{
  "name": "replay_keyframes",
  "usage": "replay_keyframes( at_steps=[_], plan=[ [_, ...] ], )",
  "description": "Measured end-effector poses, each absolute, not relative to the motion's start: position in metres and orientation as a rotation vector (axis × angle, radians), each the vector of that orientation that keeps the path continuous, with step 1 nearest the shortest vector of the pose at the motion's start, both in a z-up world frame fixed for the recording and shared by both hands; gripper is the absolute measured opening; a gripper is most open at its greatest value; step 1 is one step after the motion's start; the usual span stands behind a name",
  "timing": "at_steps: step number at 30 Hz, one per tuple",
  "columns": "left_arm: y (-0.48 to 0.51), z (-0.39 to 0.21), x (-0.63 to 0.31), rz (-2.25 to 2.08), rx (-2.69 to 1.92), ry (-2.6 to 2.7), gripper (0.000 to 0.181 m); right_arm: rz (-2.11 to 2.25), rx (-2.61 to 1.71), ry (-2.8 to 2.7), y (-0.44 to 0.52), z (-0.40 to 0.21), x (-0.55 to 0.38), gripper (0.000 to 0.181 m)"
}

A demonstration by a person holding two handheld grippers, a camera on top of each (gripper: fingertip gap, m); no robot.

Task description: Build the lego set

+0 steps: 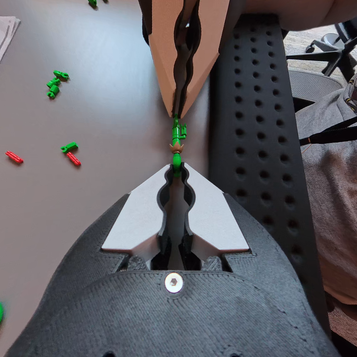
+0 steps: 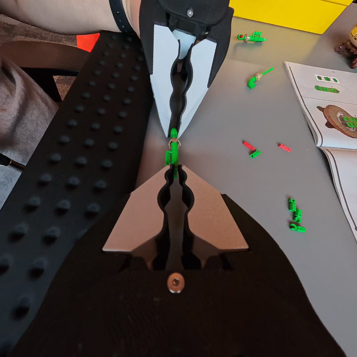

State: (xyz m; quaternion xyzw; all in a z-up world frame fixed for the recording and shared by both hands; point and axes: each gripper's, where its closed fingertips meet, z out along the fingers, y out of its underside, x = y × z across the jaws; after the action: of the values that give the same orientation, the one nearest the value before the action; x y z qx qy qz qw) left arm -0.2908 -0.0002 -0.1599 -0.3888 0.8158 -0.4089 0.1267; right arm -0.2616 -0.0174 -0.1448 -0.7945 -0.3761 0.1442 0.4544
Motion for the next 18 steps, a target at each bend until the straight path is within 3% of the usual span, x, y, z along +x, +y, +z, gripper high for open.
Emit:
replay_keyframes(
  at_steps=[6, 10, 13, 18],
  plan=[
    [0.015, -0.137, -0.278, -1.273, -1.196, 2.183, 0.006, 0.368, -1.85, -0.764, -0.011, -0.114, -0.244, 0.012],
    [0.038, -0.11, -0.261, -1.235, -1.215, 1.934, 0.006, 0.479, -1.744, -0.376, 0.005, -0.073, -0.211, 0.022],
    [0.049, -0.091, -0.25, -1.139, -1.205, 1.778, 0.006, 0.763, -1.668, 0.041, 0.018, -0.05, -0.189, 0.046],
    [0.059, -0.064, -0.233, -0.943, -1.183, 1.563, 0.006, 1.026, -1.441, 0.404, 0.037, -0.034, -0.191, 0.035]
  ],
)
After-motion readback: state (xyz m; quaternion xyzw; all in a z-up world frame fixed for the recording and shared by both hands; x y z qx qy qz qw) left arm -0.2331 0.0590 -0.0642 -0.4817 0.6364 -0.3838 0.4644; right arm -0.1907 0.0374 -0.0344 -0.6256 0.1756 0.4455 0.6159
